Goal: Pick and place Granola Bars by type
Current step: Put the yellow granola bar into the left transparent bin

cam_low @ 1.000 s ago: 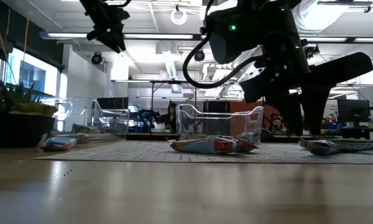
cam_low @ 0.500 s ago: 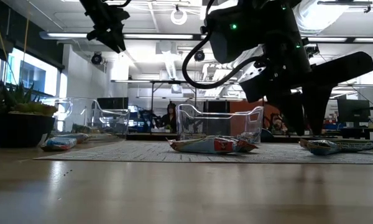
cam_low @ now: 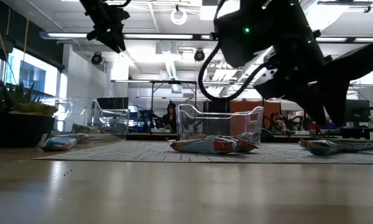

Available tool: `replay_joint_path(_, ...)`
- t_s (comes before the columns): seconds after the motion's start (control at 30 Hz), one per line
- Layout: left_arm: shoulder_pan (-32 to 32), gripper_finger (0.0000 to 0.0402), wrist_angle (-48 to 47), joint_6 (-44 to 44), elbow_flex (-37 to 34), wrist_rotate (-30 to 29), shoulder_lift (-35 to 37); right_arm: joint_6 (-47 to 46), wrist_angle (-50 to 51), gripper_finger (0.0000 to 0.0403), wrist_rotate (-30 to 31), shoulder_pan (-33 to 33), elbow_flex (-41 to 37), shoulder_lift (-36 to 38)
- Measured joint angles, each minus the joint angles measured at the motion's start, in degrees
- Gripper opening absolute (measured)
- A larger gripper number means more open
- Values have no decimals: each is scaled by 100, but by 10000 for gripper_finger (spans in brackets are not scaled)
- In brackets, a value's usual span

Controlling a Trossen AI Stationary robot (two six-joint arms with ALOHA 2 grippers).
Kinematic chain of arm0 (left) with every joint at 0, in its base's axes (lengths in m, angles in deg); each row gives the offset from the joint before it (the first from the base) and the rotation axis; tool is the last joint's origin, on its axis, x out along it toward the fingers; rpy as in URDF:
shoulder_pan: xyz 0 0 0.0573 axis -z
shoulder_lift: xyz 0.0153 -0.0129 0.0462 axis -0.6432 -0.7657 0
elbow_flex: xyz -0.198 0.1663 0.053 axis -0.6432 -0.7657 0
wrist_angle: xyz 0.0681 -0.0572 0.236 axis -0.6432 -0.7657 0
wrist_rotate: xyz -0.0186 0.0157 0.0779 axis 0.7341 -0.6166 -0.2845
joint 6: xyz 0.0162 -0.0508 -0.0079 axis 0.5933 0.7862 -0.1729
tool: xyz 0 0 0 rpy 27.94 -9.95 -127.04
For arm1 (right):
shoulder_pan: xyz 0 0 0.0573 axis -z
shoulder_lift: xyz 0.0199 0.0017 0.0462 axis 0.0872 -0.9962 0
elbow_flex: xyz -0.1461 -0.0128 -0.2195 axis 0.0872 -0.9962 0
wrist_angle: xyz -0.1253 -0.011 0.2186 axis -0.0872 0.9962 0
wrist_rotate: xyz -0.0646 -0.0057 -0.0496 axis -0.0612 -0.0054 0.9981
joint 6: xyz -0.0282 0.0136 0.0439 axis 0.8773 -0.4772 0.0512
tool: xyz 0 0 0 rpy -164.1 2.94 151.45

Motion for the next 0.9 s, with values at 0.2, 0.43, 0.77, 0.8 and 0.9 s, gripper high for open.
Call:
replay_joint_path(0.2,0,145,0,0,0,-1,0,356,-402,125,-385,-77,2,1)
replay_joint_path(0.43,0,145,0,0,-1,-1,0,440,-649,171,1,-159,2,2)
replay_joint_path(0.77,0,145,0,0,-1,-2,0,802,-715,204,96,-191,-2,2)
replay_joint_path(0.8,-1,145,0,0,-1,-2,0,800,-739,204,117,-191,-1,2)
replay_joint_path(0.9,-1,145,0,0,-1,0,0,807,-856,205,56,-191,-4,2)
